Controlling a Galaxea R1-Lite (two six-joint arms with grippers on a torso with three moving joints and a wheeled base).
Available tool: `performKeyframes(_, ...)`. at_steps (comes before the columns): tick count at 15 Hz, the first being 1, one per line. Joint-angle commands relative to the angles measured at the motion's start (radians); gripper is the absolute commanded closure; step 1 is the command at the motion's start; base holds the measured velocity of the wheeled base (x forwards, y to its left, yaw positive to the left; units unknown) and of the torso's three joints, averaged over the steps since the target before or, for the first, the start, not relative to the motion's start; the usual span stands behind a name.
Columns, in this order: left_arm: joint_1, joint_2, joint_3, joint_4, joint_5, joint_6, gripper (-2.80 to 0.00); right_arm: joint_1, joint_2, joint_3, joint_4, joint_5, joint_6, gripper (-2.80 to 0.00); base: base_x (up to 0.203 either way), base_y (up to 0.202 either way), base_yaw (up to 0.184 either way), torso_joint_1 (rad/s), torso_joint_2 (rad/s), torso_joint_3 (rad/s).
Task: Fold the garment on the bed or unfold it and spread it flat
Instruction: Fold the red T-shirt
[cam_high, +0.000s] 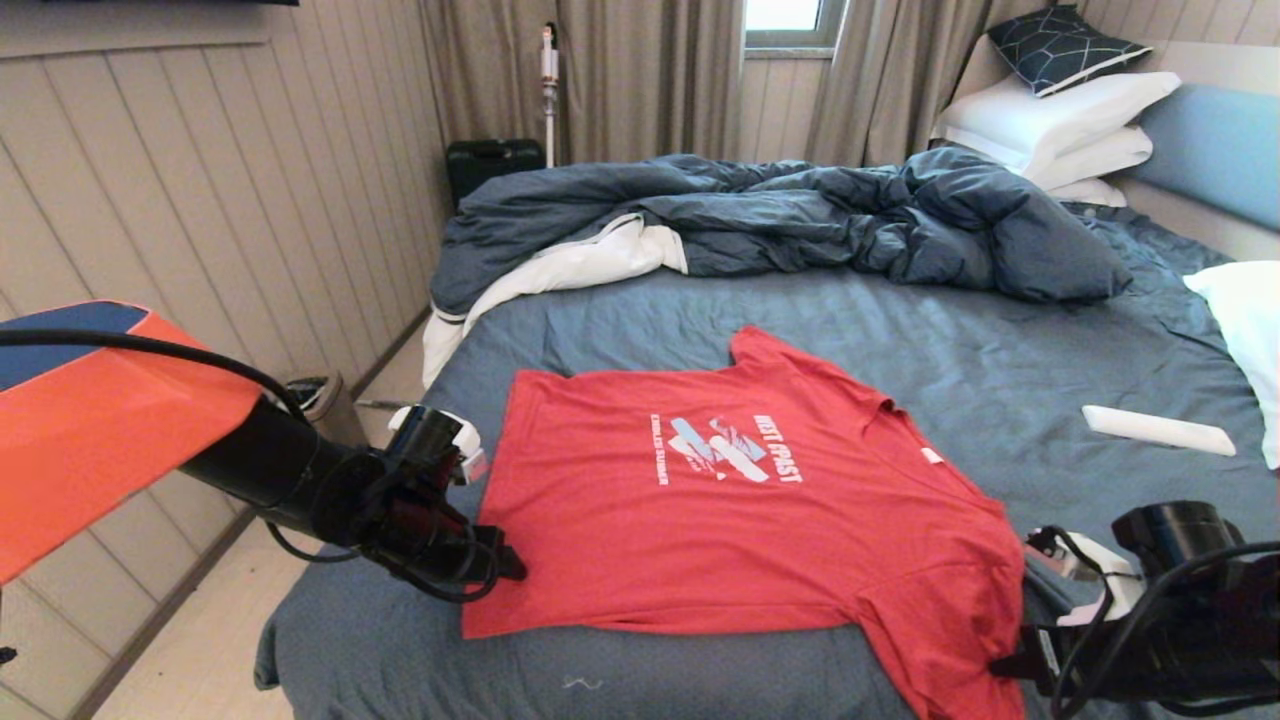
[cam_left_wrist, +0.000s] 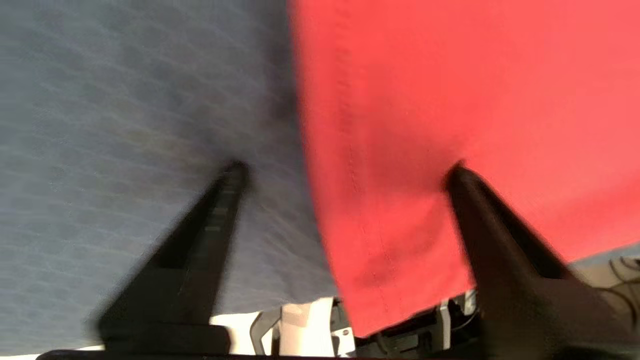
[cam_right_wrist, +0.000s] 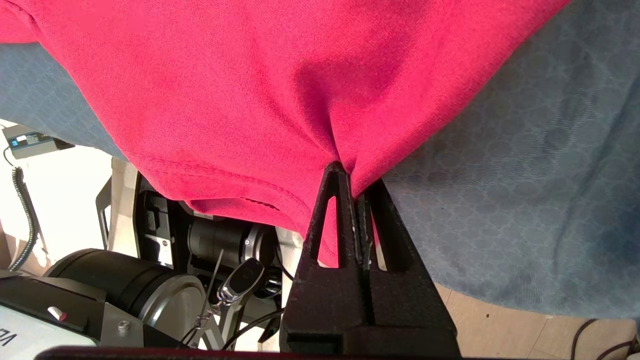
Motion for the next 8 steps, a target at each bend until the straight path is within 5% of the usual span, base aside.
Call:
performKeyframes(1, 0.000, 0.005, -0.004, -0.005, -0.002, 0.001, 0.00, 0.000, -0.001, 0.001, -0.001, 0.003, -0.002, 0.00, 0.000, 0.000, 0.000, 0.000, 0.00, 0.000)
performKeyframes(8, -0.005, -0.054, 0.049, 0.017, -0.003, 0.004, 0.00, -0.005, -0.007, 0.004, -0.001, 0.003, 0.000, 0.00, 0.000, 0.000, 0.000, 0.000, 0.00, 0.000)
